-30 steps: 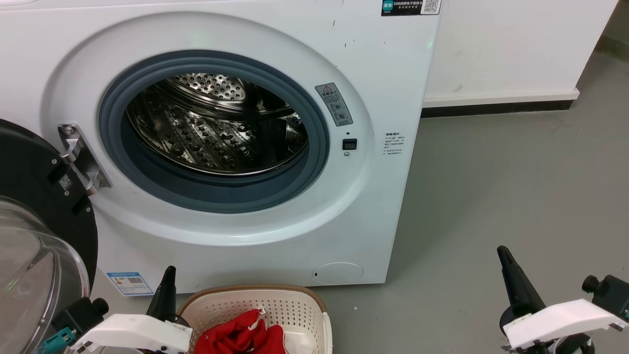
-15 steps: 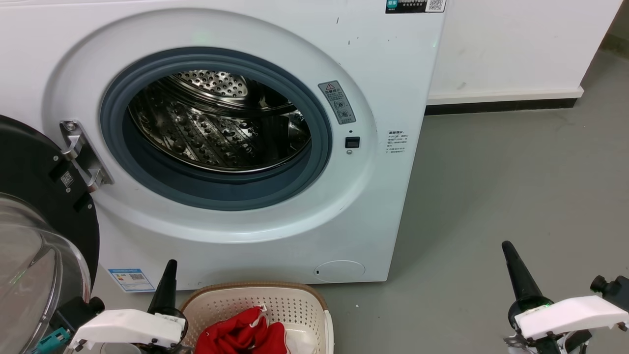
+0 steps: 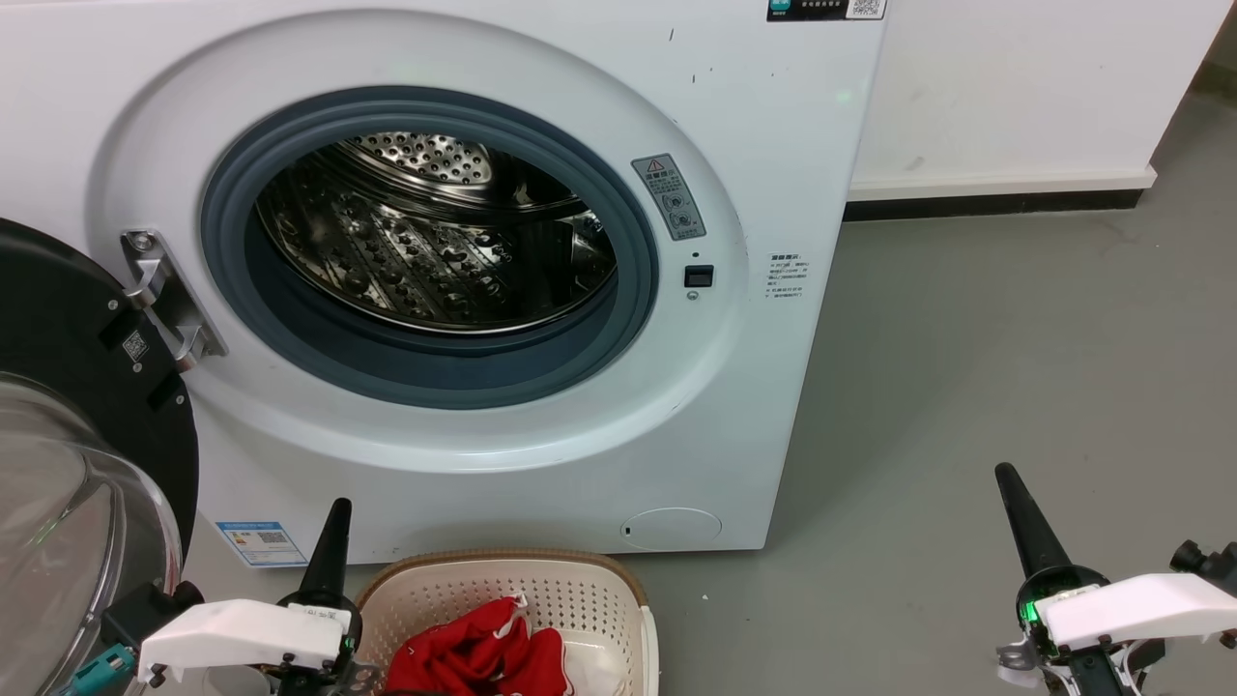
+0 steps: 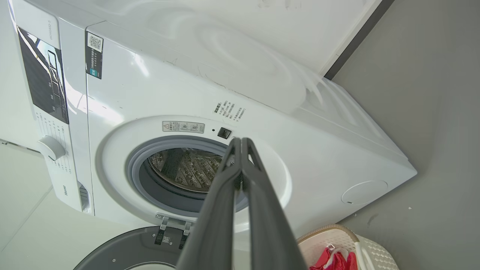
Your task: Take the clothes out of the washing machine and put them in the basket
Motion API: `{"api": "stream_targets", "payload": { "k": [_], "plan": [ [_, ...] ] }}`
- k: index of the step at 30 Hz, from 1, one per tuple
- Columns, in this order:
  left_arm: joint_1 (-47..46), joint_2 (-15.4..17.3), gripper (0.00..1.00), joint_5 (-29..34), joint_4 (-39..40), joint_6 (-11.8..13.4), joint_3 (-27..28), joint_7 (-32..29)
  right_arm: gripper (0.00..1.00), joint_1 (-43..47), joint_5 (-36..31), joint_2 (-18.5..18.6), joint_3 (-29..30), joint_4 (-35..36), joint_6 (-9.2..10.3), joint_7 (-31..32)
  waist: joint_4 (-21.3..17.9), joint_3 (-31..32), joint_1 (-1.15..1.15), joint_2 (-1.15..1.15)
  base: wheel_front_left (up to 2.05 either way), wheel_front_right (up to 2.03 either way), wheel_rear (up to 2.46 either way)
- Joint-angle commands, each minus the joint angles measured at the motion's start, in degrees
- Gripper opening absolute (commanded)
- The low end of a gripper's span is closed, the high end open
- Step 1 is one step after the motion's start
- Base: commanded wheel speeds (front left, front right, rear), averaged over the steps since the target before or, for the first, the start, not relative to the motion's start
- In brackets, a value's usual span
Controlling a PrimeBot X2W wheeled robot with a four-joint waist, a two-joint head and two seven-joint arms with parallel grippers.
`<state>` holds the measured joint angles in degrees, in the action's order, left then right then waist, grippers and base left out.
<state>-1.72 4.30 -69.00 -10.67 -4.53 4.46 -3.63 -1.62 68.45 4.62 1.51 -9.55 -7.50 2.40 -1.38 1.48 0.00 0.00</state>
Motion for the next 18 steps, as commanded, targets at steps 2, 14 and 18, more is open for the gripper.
{"api": "stream_targets", "payload": {
  "k": [2,14,18],
  "plan": [
    [-1.53,-0.13,0.0,-1.51,0.09,-0.41,0.37,-0.28,0.0,-1.47,1.73,0.33,0.27,-0.02,0.0,0.14,0.05,-0.05,0.0,0.0,0.0,0.0,0.0],
    [-2.52,-0.48,0.0,-7.73,-0.93,-1.15,0.9,-1.09,0.0,-2.45,8.64,0.24,0.97,-1.27,0.01,0.75,0.37,-0.44,0.0,0.0,0.0,0.0,0.0],
    [-2.77,-0.61,0.0,-9.68,-1.24,-1.44,1.06,-1.24,0.0,-2.74,10.79,0.2,1.19,-1.67,0.01,0.98,0.48,-0.57,0.0,0.0,0.0,0.0,0.0]
  ]
}}
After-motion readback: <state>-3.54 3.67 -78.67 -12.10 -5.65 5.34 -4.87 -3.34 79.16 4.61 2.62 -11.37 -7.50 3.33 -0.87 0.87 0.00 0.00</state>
